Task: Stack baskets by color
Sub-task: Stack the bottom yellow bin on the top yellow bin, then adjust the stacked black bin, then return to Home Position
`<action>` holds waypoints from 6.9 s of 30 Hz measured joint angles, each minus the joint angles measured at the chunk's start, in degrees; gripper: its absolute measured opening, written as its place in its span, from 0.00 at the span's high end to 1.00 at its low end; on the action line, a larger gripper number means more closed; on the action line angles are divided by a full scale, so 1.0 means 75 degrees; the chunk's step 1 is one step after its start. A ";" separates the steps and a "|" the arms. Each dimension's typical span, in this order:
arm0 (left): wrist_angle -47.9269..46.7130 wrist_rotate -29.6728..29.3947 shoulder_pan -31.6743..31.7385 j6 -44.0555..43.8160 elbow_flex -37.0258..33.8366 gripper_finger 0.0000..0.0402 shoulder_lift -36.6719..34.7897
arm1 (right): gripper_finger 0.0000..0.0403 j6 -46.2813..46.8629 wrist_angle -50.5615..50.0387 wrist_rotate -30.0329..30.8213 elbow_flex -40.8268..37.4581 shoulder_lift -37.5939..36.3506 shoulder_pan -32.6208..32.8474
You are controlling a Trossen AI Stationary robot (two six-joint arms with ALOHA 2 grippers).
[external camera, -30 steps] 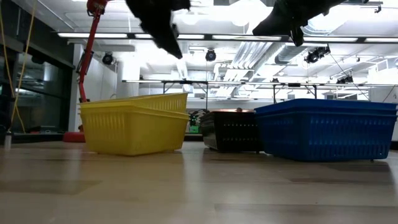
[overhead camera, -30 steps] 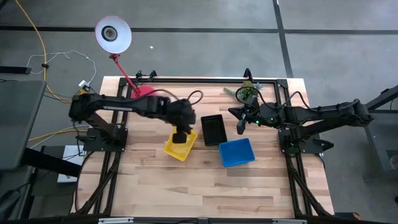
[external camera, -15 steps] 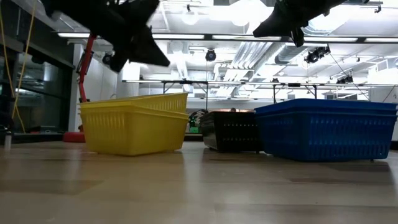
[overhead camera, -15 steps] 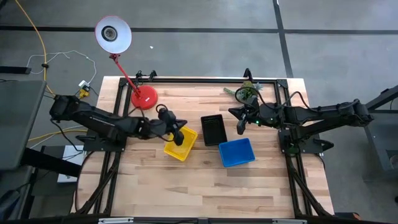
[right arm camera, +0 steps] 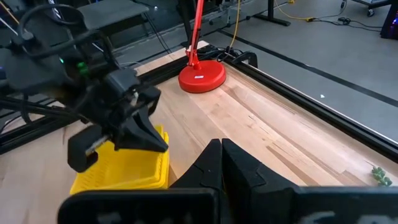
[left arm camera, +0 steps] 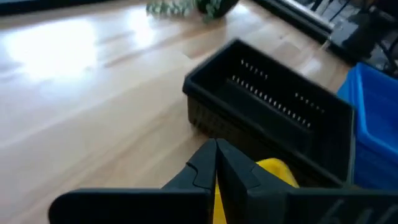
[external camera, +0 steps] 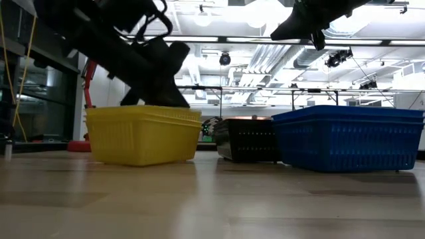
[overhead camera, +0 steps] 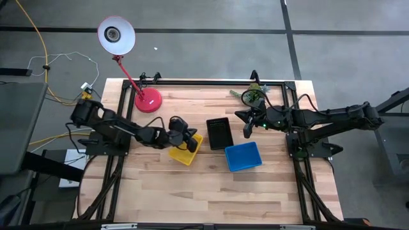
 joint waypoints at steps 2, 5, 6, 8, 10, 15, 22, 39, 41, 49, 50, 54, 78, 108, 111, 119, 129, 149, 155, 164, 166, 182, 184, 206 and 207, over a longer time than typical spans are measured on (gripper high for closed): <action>0.0047 0.0166 0.0000 -0.0045 0.0002 1.00 0.0129 | 1.00 -0.0009 -0.0003 -0.0002 0.0000 0.0000 0.0000; 0.0037 0.0266 0.0000 -0.0045 -0.0003 1.00 0.0085 | 1.00 0.0002 0.0000 -0.0003 0.0000 0.0000 0.0002; 0.0030 0.0266 0.0000 0.0009 -0.0003 1.00 -0.0014 | 1.00 -0.0003 -0.0003 -0.0005 0.0000 0.0000 0.0003; 0.0031 0.0407 0.0000 0.0421 -0.0003 1.00 -0.0352 | 1.00 -0.0007 0.0000 -0.0005 0.0000 0.0000 0.0002; 0.0033 0.0831 0.0006 0.1152 0.0000 1.00 -0.0773 | 1.00 -0.0007 0.0000 -0.0008 0.0000 0.0000 0.0002; -0.1138 0.2077 0.0125 0.2034 0.0015 1.00 -0.2050 | 1.00 0.0020 -0.0001 -0.0028 0.0000 0.0000 0.0002; -0.3103 0.4052 0.0739 0.2424 0.0012 1.00 -0.2322 | 1.00 0.0001 0.0000 -0.0025 0.0000 0.0000 -0.0035; -0.4862 0.2939 0.1263 0.4150 0.1721 1.00 -0.0111 | 1.00 -0.0013 0.0000 -0.0022 0.0000 -0.0003 -0.0035; -0.5333 0.2911 0.1347 0.4588 0.1903 1.00 -0.0109 | 1.00 -0.0018 -0.0006 -0.0022 0.0000 -0.0001 -0.0034; -0.7164 0.2659 0.1737 0.5406 0.2040 1.00 -0.0284 | 1.00 -0.0021 -0.0003 -0.0016 0.0000 -0.0003 -0.0035; -0.7311 0.2650 0.1788 0.5422 0.2040 1.00 -0.0284 | 1.00 -0.0027 -0.0006 -0.0016 0.0000 0.0000 -0.0035; -0.7513 0.2493 0.1984 0.5427 0.2040 1.00 -0.0284 | 1.00 -0.0006 -0.0003 0.0019 0.0000 -0.0001 -0.0033; -0.3826 0.3316 0.1620 0.4226 0.2037 1.00 -0.2349 | 1.00 0.3253 -0.3567 -0.2605 0.0006 0.1421 -0.0246; -0.2893 0.1952 -0.0117 0.3190 0.2035 1.00 -0.2450 | 1.00 0.3270 -0.0489 -0.2919 0.0003 0.3497 -0.0498; -0.3051 0.2234 -0.0104 0.3459 0.2035 1.00 -0.2705 | 1.00 0.2648 -0.0952 -0.2345 0.0003 0.2693 -0.0479; -0.2967 0.3476 0.0340 0.3983 0.1868 1.00 -0.3989 | 1.00 0.1216 -0.1279 -0.2049 0.0003 0.0424 -0.0053; -0.1202 0.4880 0.1333 0.3657 -0.0181 1.00 -0.6196 | 1.00 0.0999 -0.0326 -0.1799 0.0003 -0.0577 0.0364; -0.2035 0.3193 -0.0404 0.2659 -0.2945 1.00 -1.0652 | 1.00 0.1037 0.0256 -0.1391 0.0003 -0.0533 0.0370; -0.2086 0.3186 -0.0688 0.2955 -0.3573 1.00 -1.1884 | 1.00 0.1037 0.0326 -0.1363 0.0003 -0.0533 0.0370; -0.3104 0.3294 -0.0644 0.3211 -0.3687 1.00 -1.1995 | 1.00 0.1663 0.0361 -0.1375 0.0003 -0.0533 0.0370; -0.3256 0.3318 -0.0644 0.3191 -0.3684 1.00 -1.2008 | 1.00 0.1660 0.0358 -0.1398 0.0003 -0.0533 0.0370; -0.2193 0.2866 -0.0638 0.3406 -0.4670 1.00 -1.1684 | 1.00 0.1928 0.0347 -0.1648 0.0000 -0.0533 0.0370; -0.2221 0.2760 -0.0638 0.3616 -0.4677 1.00 -1.1622 | 1.00 0.1928 0.0332 -0.2011 0.0000 -0.0542 0.0370; -0.2201 0.2726 -0.0638 0.3682 -0.4677 1.00 -1.1501 | 1.00 -0.0097 -0.2958 -0.2703 -0.0300 -0.6187 0.0370; -0.2199 0.2726 -0.0638 0.3682 -0.4677 1.00 -1.1501 | 1.00 -0.0021 -0.2610 -0.2851 -0.0567 -0.6492 0.0370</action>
